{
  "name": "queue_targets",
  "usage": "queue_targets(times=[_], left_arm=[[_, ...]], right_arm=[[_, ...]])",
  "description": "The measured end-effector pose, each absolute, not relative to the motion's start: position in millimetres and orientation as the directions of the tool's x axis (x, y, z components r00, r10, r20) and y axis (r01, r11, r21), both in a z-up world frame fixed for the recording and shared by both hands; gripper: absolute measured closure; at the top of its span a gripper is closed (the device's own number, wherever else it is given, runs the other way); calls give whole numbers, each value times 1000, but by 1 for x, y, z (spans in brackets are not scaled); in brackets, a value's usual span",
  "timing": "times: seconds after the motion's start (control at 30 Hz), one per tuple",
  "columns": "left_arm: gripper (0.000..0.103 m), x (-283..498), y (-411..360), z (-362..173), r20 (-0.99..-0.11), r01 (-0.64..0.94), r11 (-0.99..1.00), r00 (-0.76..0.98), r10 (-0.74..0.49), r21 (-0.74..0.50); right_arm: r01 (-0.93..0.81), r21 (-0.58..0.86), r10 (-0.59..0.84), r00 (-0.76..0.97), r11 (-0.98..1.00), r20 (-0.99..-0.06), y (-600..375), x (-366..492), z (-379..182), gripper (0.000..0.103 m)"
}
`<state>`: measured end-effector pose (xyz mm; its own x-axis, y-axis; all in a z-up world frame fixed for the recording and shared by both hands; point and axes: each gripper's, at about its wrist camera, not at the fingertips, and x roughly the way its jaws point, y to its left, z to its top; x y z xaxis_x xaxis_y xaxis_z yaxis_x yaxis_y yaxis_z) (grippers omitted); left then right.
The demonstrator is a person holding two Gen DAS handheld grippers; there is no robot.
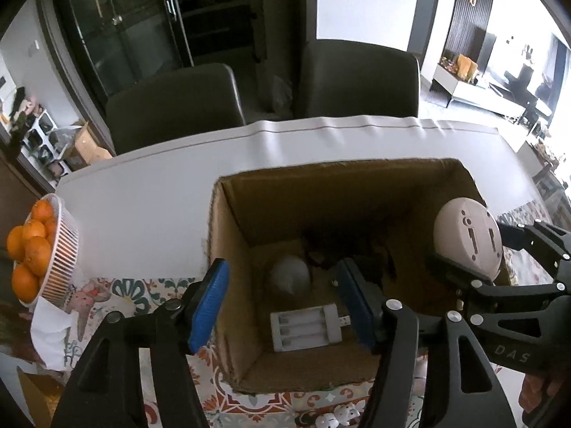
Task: Organize rigid objects
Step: 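Open both grippers to drop the grey case and pink device into the box, then withdraw both grippers from the box toward the remaining items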
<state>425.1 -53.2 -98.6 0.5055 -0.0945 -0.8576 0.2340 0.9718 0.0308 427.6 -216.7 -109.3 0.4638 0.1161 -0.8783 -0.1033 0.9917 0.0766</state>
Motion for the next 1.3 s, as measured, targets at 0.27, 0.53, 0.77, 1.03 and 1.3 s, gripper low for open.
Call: queue_targets(times=[0.27,0.53,0.77,1.03,1.3], left_arm=[[19,414,-38,-82,-835,166,985,547,-57,41],[8,389,-23,-68,-812,105,993,583,-19,53],[7,355,-9,-55,-786,71,996,618,-3,52],[3,309,0,-38,-721,38,995,691,43,95],[2,267,3,-31,-692,36,995,721,39,93]], right_arm=[[-103,69,111,487,992,-866,-210,424,-97,19],[-69,-7,34,570,998,-821,-198,395,-71,19],[-41,-41,-6,632,998,-775,-189,363,-54,19],[-29,-43,-12,680,999,-733,-183,321,-41,19],[-25,-25,0,723,999,-691,-179,279,-33,19]])
